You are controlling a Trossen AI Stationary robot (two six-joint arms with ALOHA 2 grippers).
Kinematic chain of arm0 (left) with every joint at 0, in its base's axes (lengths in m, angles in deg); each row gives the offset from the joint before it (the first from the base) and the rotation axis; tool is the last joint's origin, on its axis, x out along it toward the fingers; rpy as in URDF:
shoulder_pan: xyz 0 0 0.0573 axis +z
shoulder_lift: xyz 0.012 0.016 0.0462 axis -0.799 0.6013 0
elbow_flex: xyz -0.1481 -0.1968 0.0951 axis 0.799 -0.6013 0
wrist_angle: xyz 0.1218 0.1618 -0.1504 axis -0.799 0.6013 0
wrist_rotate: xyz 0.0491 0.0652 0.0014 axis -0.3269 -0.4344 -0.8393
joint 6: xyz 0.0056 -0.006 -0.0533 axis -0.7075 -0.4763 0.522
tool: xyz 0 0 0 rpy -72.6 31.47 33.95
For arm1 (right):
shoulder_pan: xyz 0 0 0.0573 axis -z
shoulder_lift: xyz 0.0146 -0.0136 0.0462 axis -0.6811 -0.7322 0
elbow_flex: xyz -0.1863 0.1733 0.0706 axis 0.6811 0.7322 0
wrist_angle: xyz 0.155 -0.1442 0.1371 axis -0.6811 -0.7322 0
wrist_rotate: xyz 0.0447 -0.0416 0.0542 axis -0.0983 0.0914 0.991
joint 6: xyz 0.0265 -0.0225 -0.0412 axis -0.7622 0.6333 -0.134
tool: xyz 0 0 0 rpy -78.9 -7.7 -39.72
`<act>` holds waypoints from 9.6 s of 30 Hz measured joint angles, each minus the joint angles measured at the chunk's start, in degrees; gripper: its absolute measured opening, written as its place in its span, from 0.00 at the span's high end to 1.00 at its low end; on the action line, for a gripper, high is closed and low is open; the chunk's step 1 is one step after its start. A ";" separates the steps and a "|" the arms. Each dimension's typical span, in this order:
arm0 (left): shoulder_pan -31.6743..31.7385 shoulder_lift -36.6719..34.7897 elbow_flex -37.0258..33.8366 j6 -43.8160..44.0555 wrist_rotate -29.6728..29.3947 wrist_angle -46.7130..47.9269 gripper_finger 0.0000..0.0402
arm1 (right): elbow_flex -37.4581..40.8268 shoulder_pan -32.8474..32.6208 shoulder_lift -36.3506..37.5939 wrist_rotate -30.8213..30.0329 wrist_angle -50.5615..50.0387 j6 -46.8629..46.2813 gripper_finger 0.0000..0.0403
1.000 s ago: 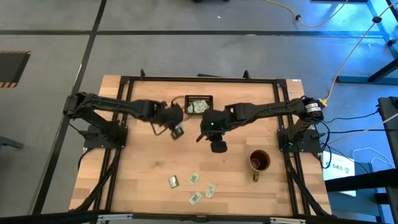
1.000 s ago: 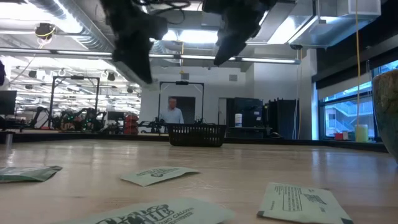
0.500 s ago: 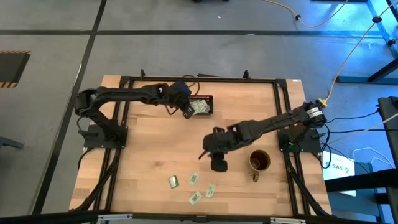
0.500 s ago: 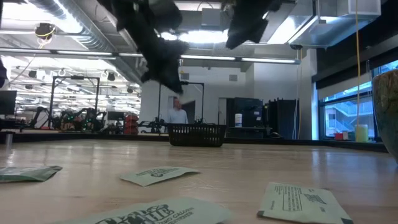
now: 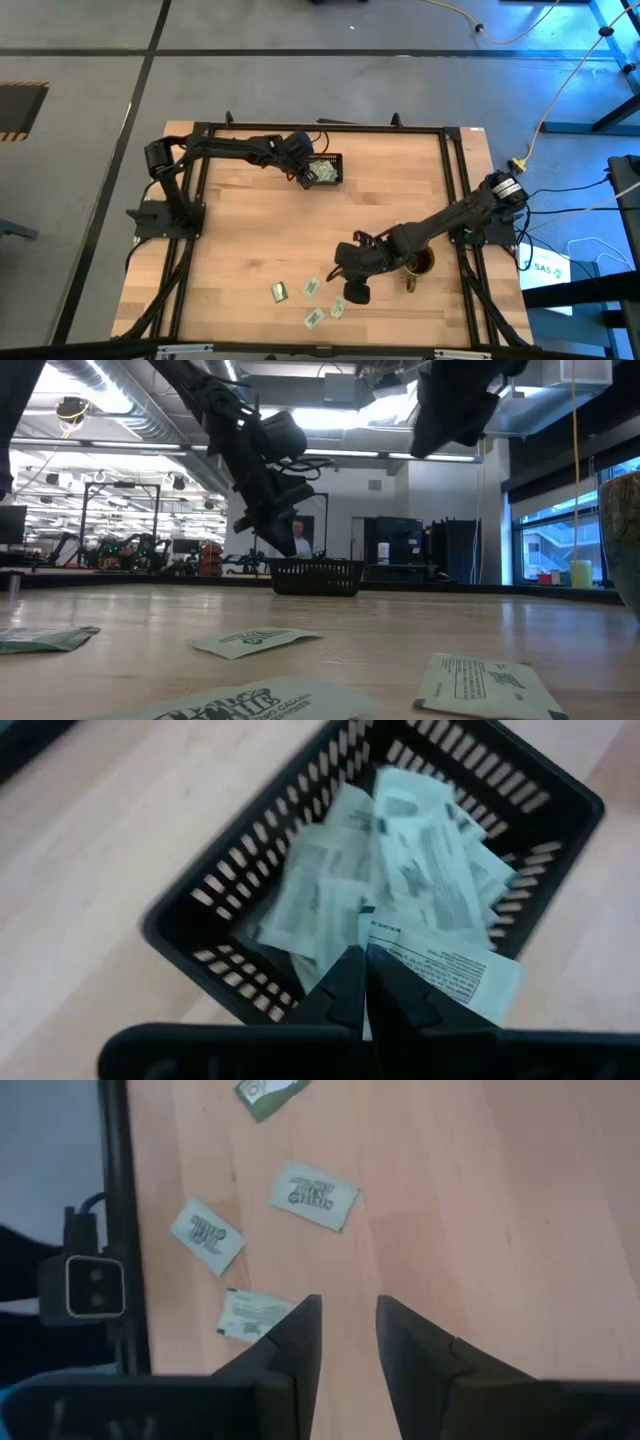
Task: Pick and place Stevia / Truvia into bins
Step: Put the white stevia packet into the black bin, then put the green stevia packet into the black bin
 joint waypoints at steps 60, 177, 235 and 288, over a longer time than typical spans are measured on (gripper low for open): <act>2.17 0.07 0.00 -4.47 4.00 -0.96 0.81 | -0.35 -8.72 -20.32 -2.12 5.86 7.72 0.83; -43.15 -20.64 0.00 -12.44 -7.49 26.51 0.81 | -1.11 40.17 -9.04 -10.01 9.87 34.74 0.97; -53.25 7.28 0.17 -10.31 4.65 12.83 0.91 | -1.11 42.49 -9.04 -10.01 11.12 36.30 0.91; 2.60 -2.25 -0.04 -9.00 1.39 -0.75 0.97 | -0.79 19.02 11.48 -0.19 -7.09 11.76 0.91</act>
